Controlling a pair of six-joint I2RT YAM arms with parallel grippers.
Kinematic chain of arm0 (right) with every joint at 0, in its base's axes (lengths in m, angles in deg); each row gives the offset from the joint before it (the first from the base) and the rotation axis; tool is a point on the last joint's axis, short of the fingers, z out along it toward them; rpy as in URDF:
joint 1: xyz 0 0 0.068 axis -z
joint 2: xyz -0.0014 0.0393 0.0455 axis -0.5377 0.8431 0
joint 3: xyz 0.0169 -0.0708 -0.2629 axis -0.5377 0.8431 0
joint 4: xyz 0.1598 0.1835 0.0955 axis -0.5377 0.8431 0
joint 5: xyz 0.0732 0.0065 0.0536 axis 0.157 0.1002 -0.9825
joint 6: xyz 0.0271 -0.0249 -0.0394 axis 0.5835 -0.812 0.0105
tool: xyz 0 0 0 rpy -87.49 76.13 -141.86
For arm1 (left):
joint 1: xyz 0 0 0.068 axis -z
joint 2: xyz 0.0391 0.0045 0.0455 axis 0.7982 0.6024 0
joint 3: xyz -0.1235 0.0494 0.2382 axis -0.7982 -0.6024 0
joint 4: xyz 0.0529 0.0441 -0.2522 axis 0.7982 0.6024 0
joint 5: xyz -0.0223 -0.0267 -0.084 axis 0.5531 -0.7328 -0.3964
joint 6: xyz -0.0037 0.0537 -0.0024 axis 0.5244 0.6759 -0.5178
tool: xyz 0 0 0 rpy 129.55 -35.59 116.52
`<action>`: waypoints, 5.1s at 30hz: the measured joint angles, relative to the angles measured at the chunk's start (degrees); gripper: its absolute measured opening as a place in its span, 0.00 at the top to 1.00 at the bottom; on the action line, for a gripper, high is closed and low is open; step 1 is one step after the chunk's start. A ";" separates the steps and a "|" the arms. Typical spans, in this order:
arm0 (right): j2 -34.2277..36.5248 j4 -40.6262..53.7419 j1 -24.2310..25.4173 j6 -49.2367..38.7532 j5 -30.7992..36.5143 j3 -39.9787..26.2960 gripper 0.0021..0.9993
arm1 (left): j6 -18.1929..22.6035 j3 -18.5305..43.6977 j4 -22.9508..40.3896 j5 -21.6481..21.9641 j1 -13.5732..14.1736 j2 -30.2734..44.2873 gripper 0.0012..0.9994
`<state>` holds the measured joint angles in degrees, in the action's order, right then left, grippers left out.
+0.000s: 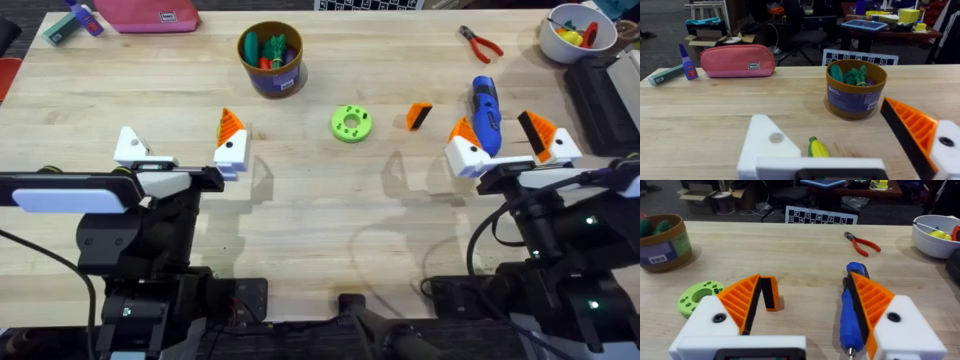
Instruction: Pick up the gripper from the table and insert it into the empty holder that is missing its gripper. Then pick up a screw, insert it into the mounting hole, and use the screwdriver to tighten it. Finally, clean up the table by picking up the vegetable and placing it into the bucket.
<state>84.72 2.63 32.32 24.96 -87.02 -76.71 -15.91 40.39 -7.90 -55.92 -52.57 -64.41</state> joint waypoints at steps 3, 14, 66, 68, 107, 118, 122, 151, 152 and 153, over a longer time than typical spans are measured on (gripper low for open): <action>0.00 0.11 0.00 0.02 0.00 0.00 0.01 | 0.00 0.00 0.00 0.00 0.00 0.00 0.01; 0.09 -6.35 0.00 0.90 -0.68 -0.69 0.01 | 0.00 0.35 -3.28 0.07 0.00 0.02 0.01; 58.97 51.84 0.00 0.92 -1.09 -58.40 0.01 | -7.98 71.33 67.11 0.33 -0.22 91.74 0.01; 58.97 51.84 0.00 0.91 -1.07 -58.40 0.01 | -7.99 72.89 66.28 0.17 -0.23 94.84 0.01; 58.99 51.98 0.00 0.92 -1.07 -58.40 0.01 | -5.86 73.88 57.92 -5.99 -3.43 108.34 0.98; 58.97 51.98 0.00 0.90 -1.07 -58.40 0.01 | -5.86 78.47 63.09 -5.48 -3.52 106.61 0.98; 58.97 51.98 0.00 0.90 -1.07 -58.40 0.01 | -5.86 79.36 63.98 -5.46 -3.52 99.94 0.98; 58.97 52.22 0.00 0.92 -1.07 -58.40 0.01 | -6.27 80.22 69.32 -3.02 -1.09 75.59 0.01; 58.99 52.22 0.00 0.90 -1.07 -58.40 0.01 | -6.42 80.09 69.16 -2.45 -0.33 73.89 0.01; 58.99 52.22 0.00 0.92 -1.07 -58.40 0.01 | -6.55 79.83 69.08 -1.81 0.43 71.62 0.01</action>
<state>143.71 54.85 32.32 25.88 -88.09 -135.12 -22.45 120.22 61.19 -57.73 -52.14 7.21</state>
